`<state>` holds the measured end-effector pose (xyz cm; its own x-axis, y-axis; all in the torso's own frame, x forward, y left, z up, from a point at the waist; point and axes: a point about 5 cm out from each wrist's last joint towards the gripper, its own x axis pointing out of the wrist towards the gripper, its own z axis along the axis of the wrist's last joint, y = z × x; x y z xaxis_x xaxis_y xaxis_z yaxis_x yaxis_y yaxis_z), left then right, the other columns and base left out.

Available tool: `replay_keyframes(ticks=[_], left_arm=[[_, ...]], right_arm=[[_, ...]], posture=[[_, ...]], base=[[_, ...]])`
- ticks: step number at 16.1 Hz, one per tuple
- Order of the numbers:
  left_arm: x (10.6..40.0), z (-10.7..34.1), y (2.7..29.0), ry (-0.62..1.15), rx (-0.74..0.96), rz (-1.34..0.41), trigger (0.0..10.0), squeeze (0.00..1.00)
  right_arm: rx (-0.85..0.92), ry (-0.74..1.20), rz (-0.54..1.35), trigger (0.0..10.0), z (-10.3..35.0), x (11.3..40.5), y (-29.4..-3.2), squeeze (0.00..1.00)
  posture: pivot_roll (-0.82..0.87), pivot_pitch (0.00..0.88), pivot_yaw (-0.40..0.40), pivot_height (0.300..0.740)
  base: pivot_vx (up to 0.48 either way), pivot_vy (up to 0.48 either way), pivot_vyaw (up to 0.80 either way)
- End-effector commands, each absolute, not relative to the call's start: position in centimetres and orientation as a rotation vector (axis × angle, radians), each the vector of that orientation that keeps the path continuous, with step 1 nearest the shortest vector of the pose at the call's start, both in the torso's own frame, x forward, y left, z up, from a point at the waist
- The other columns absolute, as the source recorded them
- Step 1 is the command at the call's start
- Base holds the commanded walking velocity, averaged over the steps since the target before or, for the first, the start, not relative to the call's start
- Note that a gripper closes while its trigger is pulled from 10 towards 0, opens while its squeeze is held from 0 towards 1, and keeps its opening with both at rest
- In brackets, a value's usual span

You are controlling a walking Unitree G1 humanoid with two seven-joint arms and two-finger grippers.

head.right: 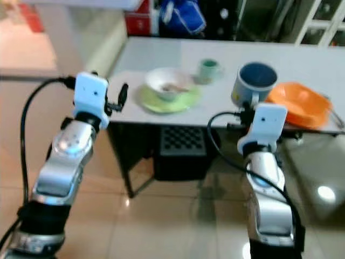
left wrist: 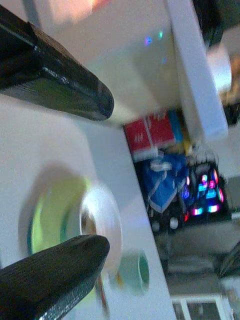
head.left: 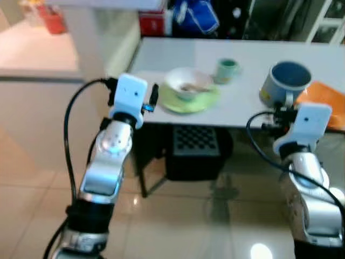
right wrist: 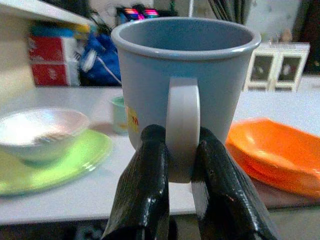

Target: Setting the table

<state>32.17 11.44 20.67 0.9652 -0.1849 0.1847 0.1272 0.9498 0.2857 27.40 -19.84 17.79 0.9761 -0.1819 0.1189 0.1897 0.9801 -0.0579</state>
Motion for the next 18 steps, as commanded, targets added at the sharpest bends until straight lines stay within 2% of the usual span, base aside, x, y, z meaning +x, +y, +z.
replay_keyframes(ticks=[1, 18], left_arm=[[32.14, 21.22, 11.07, -0.233, 0.291, -0.169, 10.0, 0.0], [32.16, 20.98, 11.05, -0.23, 0.293, -0.175, 10.0, 0.0]], right_arm=[[-0.068, -0.134, -0.195, 10.0, 18.4, 27.46, -20.08, 0.0], [-0.042, -0.106, -0.207, 10.0, 17.86, 27.4, -20.27, 0.0]], posture=[[-0.03, 0.0, 0.012, 0.74], [-0.03, 0.0, 0.011, 0.74]], base=[[0.0, -0.431, 0.0], [0.0, -0.435, 0.0]])
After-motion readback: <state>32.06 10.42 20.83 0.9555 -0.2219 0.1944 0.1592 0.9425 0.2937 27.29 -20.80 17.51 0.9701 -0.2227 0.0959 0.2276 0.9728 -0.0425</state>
